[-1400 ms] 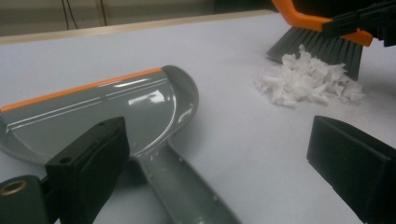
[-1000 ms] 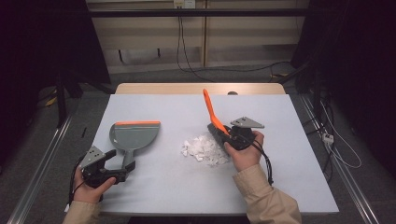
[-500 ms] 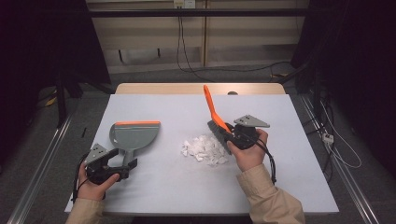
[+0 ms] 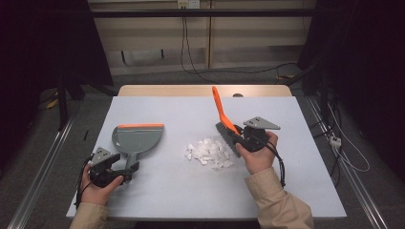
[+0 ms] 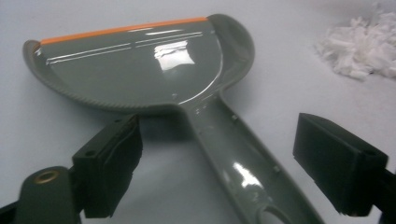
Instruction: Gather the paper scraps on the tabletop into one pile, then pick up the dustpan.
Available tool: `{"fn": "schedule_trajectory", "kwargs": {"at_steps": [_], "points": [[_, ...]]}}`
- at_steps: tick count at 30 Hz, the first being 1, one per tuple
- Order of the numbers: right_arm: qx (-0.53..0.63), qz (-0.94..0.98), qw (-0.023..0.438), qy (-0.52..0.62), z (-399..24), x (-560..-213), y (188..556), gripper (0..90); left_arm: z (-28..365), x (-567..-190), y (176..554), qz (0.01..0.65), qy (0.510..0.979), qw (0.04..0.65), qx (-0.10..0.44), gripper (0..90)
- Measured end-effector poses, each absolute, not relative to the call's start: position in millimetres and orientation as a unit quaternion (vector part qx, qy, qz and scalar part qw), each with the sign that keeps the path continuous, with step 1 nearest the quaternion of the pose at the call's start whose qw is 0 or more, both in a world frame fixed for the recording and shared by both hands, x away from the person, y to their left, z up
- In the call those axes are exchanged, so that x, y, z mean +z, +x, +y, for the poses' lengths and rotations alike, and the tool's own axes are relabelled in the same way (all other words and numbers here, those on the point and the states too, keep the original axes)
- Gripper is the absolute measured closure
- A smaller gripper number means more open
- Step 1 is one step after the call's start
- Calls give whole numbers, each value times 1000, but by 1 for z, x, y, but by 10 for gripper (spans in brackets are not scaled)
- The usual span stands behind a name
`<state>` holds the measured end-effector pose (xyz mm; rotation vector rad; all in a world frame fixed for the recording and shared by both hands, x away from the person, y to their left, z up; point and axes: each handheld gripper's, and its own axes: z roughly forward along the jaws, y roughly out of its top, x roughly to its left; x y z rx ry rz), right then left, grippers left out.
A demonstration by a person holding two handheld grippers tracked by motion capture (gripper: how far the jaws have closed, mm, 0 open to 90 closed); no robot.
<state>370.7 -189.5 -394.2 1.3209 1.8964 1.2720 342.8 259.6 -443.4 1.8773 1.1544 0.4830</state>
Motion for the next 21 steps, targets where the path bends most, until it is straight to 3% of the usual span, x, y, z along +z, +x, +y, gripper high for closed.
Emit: {"fn": "schedule_trajectory", "kwargs": {"at_steps": [11, 12, 14, 21], "points": [[469, 695, 249, 484, -192, -393, 370, 719, 283, -443, 345, 499, 742, 400, 202, 253], [471, 693, 249, 486, -193, -393, 370, 719, 285, -443, 346, 497, 742, 400, 205, 325], [472, 692, 250, 485, -193, -392, 369, 719, 286, -440, 349, 505, 735, 403, 207, 355], [472, 694, 246, 485, -194, -392, 370, 719, 266, -440, 365, 477, 775, 368, 193, 386]]}}
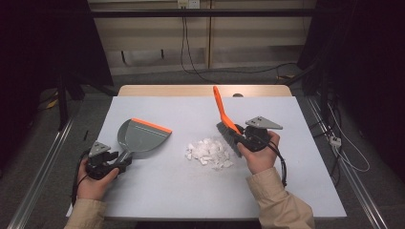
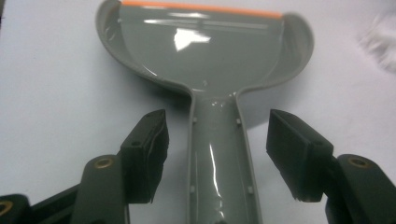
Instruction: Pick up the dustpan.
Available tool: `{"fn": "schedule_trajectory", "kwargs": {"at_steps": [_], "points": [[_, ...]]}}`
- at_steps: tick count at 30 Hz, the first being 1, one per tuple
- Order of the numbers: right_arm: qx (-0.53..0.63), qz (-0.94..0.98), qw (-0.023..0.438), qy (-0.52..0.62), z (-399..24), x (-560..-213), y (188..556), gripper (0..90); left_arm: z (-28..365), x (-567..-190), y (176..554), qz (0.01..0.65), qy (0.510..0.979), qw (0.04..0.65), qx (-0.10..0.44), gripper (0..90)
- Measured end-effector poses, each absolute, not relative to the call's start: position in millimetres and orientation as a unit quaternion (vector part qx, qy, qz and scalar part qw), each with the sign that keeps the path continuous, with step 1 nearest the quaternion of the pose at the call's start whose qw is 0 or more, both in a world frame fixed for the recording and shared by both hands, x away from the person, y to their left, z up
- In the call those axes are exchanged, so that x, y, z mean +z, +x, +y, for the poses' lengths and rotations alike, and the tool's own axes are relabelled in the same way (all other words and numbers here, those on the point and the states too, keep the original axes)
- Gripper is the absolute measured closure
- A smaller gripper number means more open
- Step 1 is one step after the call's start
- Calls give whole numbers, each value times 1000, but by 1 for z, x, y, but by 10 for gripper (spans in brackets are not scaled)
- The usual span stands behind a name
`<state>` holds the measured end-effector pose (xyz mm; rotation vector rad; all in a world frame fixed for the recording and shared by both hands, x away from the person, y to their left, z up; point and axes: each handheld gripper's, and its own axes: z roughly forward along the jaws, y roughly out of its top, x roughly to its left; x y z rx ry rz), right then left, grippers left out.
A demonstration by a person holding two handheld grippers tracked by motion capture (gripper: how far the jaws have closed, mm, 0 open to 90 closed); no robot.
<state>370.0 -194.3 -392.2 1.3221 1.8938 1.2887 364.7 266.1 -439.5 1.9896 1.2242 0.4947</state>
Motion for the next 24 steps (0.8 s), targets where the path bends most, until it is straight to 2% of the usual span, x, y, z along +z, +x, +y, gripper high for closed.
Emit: {"fn": "schedule_trajectory", "kwargs": {"at_steps": [6, 8, 9, 11, 13, 19, 24], "points": [[466, 698, 244, 485, -195, -396, 371, 719, 260, -446, 381, 482, 787, 335, 189, 438], [465, 700, 243, 485, -194, -396, 371, 719, 259, -447, 383, 480, 790, 329, 193, 492], [465, 699, 243, 486, -194, -397, 371, 719, 259, -447, 383, 480, 790, 329, 193, 554], [463, 700, 243, 486, -194, -398, 371, 719, 259, -447, 384, 468, 798, 331, 187, 624], [463, 700, 242, 488, -195, -399, 372, 719, 259, -448, 384, 459, 802, 328, 197, 627], [467, 699, 240, 485, -196, -399, 374, 719, 267, -439, 376, 448, 807, 338, 185, 629], [468, 701, 240, 482, -195, -401, 382, 719, 267, -418, 354, 405, 826, 353, 168, 628]]}}
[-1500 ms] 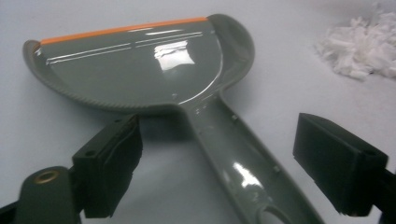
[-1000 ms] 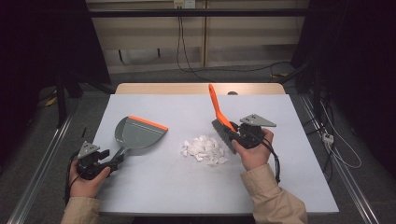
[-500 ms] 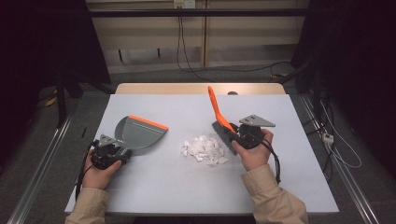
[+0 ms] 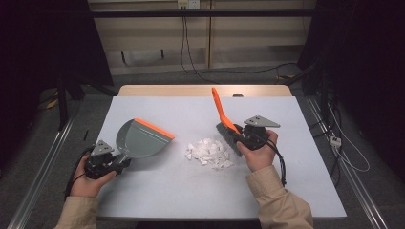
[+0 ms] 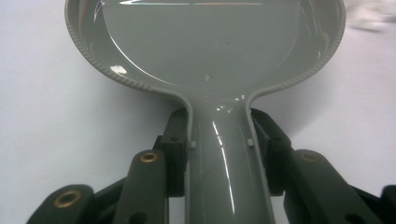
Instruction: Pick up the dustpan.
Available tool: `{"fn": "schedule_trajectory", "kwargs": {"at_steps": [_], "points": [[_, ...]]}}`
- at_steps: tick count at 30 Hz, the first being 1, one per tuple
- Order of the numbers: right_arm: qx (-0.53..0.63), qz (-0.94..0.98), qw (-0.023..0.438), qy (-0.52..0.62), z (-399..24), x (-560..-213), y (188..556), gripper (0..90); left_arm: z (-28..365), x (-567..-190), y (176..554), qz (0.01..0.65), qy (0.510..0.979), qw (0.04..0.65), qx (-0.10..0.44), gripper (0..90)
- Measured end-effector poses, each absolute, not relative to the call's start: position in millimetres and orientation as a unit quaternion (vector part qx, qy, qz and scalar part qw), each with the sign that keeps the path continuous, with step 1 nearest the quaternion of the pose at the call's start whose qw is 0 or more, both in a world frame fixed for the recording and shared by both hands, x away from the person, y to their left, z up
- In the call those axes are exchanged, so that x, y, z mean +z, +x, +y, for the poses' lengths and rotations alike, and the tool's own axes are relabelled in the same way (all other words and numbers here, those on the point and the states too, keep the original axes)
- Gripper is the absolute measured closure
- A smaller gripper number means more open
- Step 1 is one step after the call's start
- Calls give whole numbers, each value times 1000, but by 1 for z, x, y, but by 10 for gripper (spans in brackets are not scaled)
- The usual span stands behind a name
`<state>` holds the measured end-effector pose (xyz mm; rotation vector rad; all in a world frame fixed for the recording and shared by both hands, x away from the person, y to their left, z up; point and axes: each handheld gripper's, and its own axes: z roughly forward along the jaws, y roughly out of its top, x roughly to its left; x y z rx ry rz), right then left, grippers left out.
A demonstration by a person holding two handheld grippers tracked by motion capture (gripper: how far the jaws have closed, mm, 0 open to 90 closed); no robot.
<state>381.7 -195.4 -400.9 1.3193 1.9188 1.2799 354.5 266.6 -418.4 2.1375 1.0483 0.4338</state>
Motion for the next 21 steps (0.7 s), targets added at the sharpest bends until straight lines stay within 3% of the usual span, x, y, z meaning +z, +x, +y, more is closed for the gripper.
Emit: {"fn": "schedule_trajectory", "kwargs": {"at_steps": [12, 21], "points": [[460, 705, 249, 479, -193, -405, 391, 719, 248, -408, 319, 315, 873, 354, 112, 627], [457, 709, 250, 476, -193, -410, 394, 719, 236, -410, 313, 286, 886, 356, 85, 627]]}}
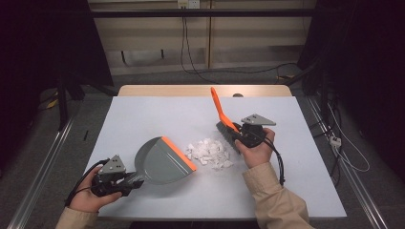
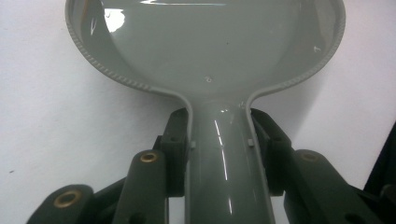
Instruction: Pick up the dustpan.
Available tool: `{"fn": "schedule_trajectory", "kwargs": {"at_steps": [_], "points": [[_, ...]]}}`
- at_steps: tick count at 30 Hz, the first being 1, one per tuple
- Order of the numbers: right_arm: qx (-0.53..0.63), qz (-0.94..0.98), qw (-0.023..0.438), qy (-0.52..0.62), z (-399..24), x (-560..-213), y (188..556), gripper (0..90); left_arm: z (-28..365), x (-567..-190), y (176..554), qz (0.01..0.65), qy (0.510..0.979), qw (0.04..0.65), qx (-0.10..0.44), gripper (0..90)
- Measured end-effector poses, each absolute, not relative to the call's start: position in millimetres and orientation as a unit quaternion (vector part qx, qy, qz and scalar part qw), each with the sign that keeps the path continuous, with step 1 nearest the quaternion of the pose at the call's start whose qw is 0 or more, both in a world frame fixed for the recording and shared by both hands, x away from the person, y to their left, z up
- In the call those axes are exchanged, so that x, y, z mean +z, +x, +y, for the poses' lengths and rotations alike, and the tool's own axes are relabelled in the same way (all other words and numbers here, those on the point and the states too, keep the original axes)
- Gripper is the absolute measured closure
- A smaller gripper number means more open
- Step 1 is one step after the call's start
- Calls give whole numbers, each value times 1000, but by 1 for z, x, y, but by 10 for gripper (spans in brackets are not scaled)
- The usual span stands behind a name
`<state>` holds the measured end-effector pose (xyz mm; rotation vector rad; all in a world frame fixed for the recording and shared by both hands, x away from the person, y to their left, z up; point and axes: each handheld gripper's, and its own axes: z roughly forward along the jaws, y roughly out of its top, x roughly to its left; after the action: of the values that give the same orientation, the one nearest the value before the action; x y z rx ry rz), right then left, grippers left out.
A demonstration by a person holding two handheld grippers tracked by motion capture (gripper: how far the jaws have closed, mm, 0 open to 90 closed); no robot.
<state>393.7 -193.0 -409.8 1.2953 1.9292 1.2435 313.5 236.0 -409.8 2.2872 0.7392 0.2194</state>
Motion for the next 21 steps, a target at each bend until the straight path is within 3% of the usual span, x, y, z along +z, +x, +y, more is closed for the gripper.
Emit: {"fn": "schedule_trajectory", "kwargs": {"at_steps": [21], "points": [[430, 739, 237, 461, -187, -423, 402, 712, 223, -421, 313, 264, 902, 336, 54, 626]]}}
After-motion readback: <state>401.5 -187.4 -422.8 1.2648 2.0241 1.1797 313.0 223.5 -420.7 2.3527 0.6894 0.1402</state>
